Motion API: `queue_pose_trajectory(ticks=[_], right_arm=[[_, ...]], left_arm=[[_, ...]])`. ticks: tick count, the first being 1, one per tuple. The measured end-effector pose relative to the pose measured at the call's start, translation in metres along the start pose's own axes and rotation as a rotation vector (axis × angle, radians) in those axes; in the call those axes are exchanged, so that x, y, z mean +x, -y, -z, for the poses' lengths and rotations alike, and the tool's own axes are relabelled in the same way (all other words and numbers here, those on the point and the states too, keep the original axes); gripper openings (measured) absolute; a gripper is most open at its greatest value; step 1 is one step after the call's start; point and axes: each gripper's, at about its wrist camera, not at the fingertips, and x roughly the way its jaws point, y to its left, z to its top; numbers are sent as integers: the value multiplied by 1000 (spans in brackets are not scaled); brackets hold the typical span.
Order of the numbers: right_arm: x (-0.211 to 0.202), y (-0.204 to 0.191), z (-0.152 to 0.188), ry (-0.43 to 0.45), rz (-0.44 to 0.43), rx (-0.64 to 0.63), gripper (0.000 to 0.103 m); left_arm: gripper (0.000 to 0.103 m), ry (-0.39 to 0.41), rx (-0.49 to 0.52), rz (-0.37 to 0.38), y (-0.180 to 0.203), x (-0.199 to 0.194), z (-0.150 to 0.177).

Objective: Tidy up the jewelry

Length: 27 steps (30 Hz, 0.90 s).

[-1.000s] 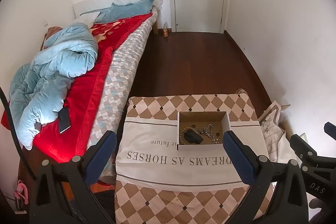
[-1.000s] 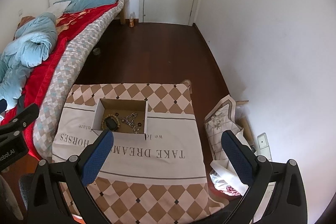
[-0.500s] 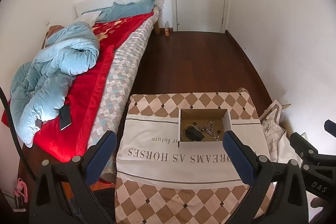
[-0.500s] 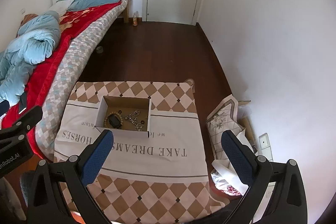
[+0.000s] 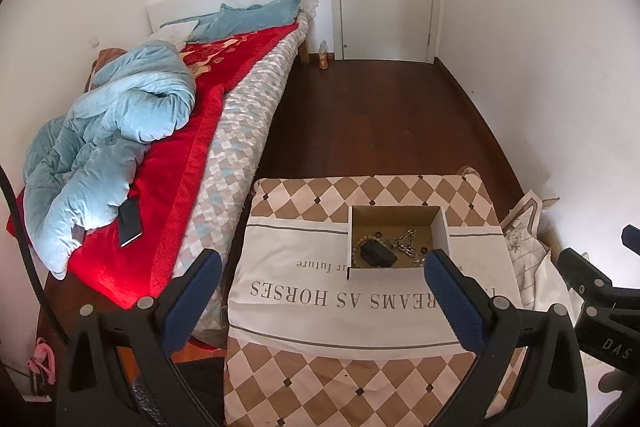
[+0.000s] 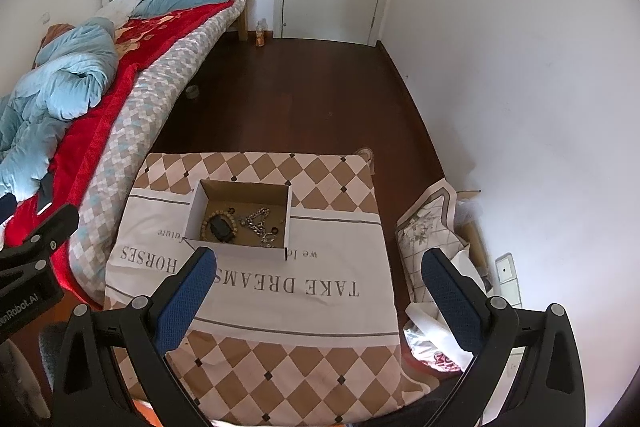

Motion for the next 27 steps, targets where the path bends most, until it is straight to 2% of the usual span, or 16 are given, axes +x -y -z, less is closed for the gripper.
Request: queue_pose_trajectory(ticks=[27], right_arm=[[-4, 2, 0, 9, -30, 19, 103]], left_arm=[[103, 18, 2, -12, 2, -7, -2]])
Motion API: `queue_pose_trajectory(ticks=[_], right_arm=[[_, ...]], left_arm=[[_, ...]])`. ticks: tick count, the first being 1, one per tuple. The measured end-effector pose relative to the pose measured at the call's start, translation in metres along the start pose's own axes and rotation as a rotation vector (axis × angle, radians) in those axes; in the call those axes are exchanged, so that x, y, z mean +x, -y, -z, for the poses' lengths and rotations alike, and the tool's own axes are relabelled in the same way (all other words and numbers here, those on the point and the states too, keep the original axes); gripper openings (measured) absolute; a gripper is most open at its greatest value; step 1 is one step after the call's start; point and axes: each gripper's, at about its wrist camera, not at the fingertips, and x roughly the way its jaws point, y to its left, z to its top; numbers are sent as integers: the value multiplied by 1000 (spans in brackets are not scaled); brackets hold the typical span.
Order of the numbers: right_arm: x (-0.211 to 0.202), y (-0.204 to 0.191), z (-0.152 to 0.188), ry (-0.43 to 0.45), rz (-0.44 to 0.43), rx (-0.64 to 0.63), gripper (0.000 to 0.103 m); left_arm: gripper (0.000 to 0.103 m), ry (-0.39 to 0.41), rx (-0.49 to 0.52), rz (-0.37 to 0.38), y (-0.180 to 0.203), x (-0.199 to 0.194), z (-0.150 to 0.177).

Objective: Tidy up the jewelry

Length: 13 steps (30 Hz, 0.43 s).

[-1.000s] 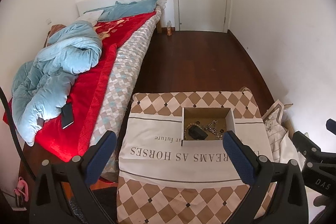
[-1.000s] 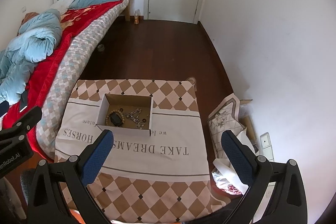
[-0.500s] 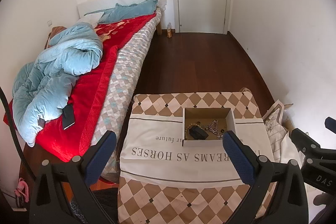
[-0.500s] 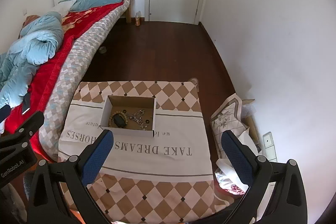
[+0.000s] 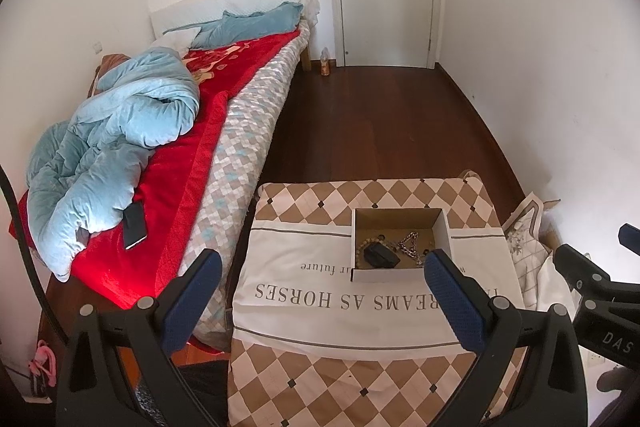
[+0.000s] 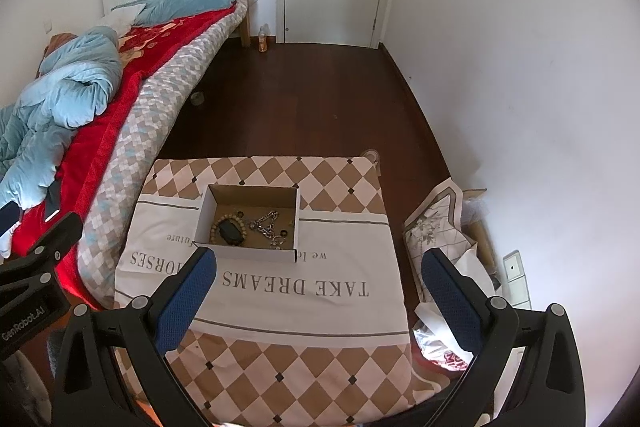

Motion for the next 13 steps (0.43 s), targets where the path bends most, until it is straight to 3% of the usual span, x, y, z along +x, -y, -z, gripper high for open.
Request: queue_pose_trajectory(ticks=[13], right_arm=[[-1, 0, 0, -1, -4, 2, 103]], left_arm=[[103, 1, 1, 2, -1, 0, 1]])
